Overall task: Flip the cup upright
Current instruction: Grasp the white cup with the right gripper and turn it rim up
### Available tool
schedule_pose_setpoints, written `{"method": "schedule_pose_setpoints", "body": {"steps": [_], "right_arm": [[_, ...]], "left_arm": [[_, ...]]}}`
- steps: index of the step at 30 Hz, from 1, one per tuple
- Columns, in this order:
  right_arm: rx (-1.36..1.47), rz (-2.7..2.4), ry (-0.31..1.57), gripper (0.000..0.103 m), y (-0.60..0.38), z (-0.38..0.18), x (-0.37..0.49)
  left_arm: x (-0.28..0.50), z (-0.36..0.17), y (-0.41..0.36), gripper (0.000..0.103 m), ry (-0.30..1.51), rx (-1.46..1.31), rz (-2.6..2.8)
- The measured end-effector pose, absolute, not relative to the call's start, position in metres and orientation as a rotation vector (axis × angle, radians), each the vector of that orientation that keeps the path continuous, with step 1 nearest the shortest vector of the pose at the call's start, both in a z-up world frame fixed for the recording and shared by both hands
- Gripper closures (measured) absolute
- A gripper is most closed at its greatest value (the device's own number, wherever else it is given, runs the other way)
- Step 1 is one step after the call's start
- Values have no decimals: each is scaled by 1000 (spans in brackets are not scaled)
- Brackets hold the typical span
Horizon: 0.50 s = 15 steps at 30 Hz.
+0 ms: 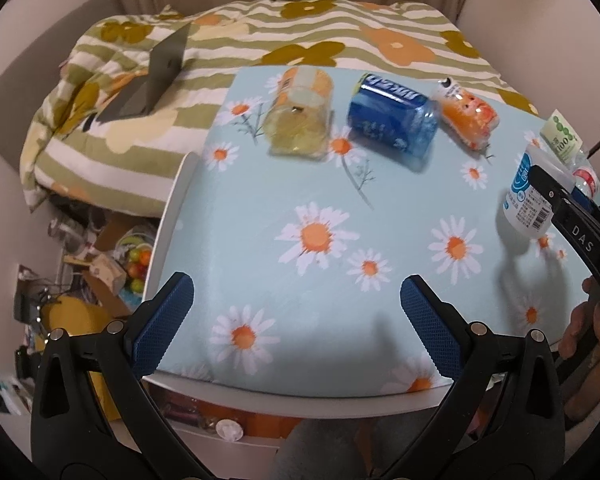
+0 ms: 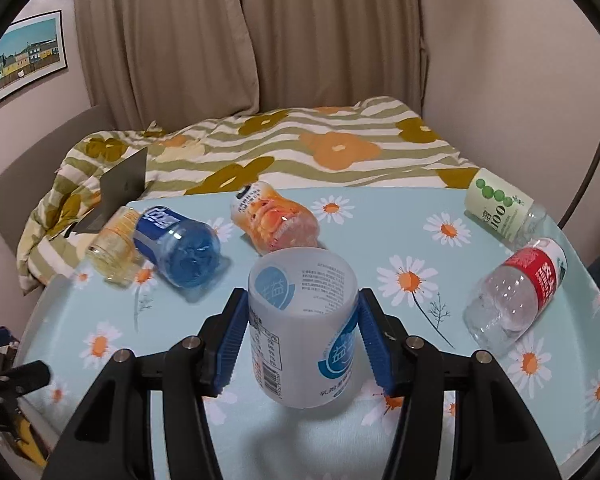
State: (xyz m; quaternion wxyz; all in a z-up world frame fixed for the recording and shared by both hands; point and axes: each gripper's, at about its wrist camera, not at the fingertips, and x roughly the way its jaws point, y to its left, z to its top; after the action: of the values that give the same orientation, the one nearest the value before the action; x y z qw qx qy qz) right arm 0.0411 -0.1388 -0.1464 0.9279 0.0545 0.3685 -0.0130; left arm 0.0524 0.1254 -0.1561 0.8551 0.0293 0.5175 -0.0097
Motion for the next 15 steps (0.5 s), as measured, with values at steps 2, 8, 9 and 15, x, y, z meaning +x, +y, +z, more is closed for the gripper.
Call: {"method": "schedule_pose_setpoints", "body": {"steps": [2,8,9,15], "right_arm": [[130,-33,754,52,-139,-155,38],[125,-20,745,49,-137,-162,23],[117,-16,747,48,-136,-162,20],[74,4,767,48,-132,-164,12]], "left_arm": [[49,-157,128,0,1086,63,-11],[40,-155,128,0,1079,66,-6],[39,-154,127,0,1079,68,-4],[35,-152,124,0,1082,63,8]]}}
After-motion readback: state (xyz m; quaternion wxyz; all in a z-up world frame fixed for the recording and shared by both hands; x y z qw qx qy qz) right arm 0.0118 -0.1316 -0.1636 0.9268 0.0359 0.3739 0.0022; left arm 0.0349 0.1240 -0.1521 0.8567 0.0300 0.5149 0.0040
